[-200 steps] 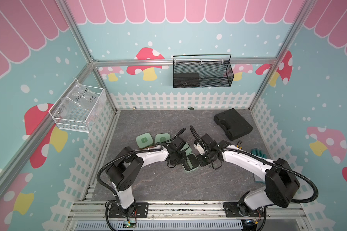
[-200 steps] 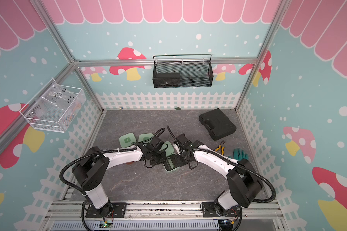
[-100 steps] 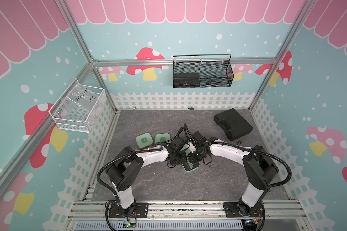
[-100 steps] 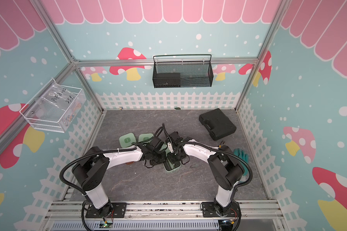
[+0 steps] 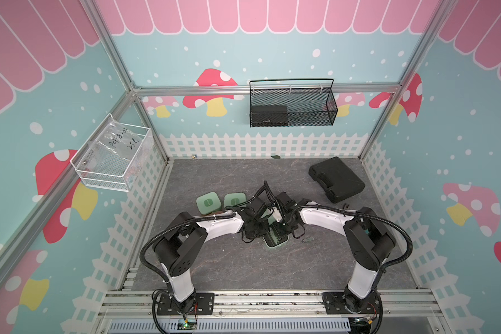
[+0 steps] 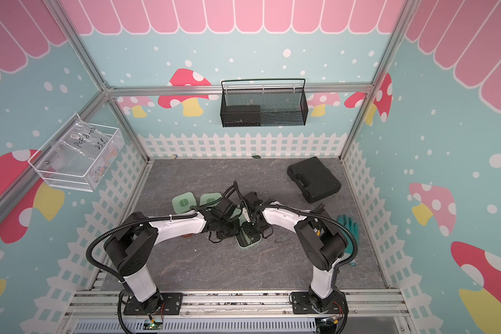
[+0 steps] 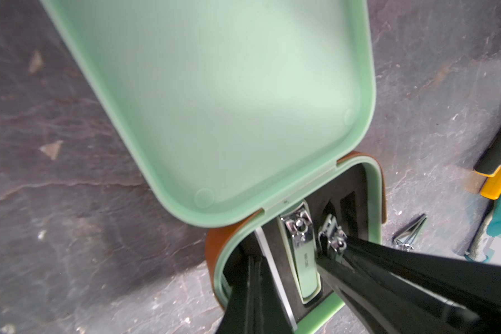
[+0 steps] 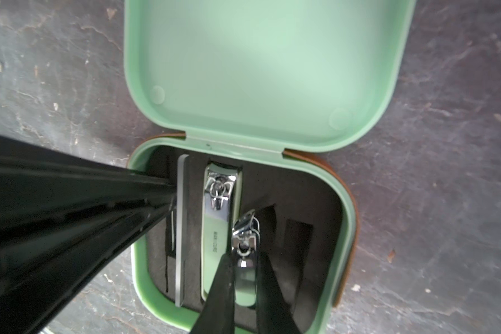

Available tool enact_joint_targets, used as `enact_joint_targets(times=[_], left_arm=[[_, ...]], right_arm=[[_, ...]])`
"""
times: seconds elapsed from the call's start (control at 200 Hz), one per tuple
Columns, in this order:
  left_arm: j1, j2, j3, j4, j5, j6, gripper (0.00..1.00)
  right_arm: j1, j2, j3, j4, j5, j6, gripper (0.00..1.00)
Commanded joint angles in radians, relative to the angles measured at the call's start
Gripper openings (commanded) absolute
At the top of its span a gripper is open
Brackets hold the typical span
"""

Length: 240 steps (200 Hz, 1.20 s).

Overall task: Organize nail clipper sets
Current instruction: Place the nail clipper in the storage box.

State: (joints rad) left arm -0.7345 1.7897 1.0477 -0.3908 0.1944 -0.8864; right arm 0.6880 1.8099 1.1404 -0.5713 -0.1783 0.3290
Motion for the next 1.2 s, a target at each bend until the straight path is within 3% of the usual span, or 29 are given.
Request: enact_joint_targets(times=[0.0,0.435,0.861,1.196], left_arm=[[-0.003,0.017,-0.018,0.000,-0.008,-0.007,0.00],[-0.002,0.017,-0.020,0.000,-0.008,-0.007,0.00],[-0.002,0.020,-0.014,0.000,-0.006,-0.006,0.00],[-0.002,0.025,-0.011,0.000,-0.001,-0.006,0.00]], right_arm=[[-0.004,0.028,-0.012,-0.007,0.048,-0.015,0.08],[-0.005,0.040,-0.037,-0.025,0.124,0.008,0.07],[0.024,0.159,-0.080,-0.002,0.177,0.039,0.07],[0.027,0.040,-0.036,-0.035,0.145,0.032,0.23]])
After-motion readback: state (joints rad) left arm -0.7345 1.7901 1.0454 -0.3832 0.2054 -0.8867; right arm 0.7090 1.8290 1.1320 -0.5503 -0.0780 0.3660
